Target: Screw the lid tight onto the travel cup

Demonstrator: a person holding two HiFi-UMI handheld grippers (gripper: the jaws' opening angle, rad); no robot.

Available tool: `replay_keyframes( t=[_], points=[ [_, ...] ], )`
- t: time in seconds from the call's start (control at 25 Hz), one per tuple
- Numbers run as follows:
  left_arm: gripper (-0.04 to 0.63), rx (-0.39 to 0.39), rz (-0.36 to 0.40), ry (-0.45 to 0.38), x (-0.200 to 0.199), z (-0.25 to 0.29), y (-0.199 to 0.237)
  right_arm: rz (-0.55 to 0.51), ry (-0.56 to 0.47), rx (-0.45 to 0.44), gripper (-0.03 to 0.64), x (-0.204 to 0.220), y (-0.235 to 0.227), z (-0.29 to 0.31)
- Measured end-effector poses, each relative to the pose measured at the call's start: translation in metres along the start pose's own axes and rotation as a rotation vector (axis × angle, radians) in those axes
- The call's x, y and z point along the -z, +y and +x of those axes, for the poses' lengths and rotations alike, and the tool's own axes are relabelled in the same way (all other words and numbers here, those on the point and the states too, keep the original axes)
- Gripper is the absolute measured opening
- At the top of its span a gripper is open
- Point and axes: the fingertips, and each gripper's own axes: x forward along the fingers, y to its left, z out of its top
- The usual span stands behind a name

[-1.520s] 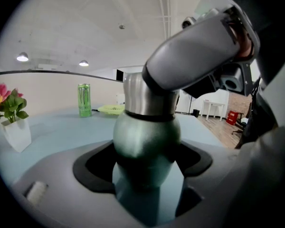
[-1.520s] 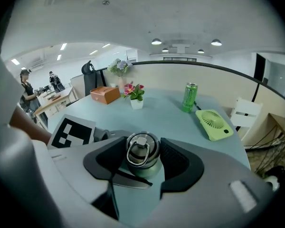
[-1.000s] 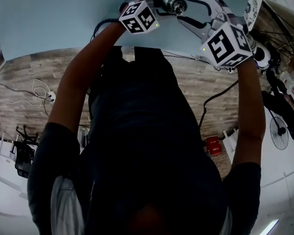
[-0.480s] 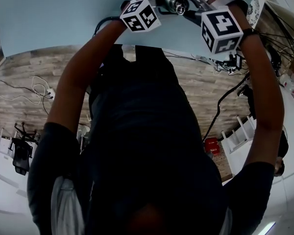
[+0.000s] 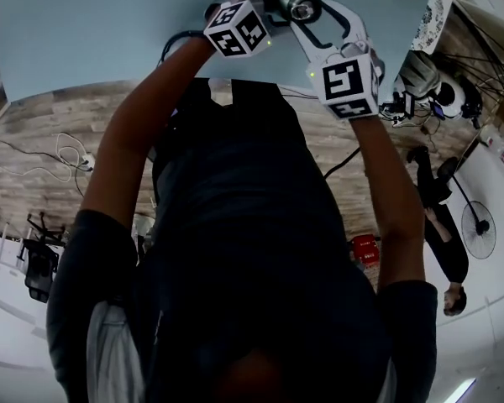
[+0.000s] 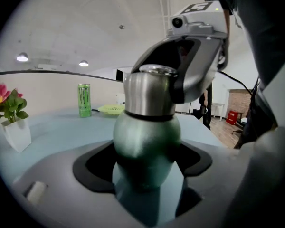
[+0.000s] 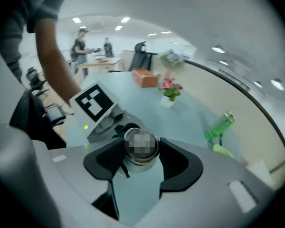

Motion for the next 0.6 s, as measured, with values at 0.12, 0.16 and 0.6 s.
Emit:
replay_keyframes(
  t=[0.12,0.16,0.6],
  points=[
    [0.425,0.000,0.000,0.000,0.001,0.000,0.000,0.262,-0.069,0.258,0.229,-0.001,-0.005,-0.002],
    [0.425,0.000,0.000,0.000,0.000,-0.001,0.000,0.326,-0.094,0.313,0.229,0.001,-0.005,-0.003],
    [0.425,-0.005,0.001,0.005,0.001,0.000,-0.001,0.428,-0.096,0.285,0.230,0.008,-0.003,-0.006]
  ],
)
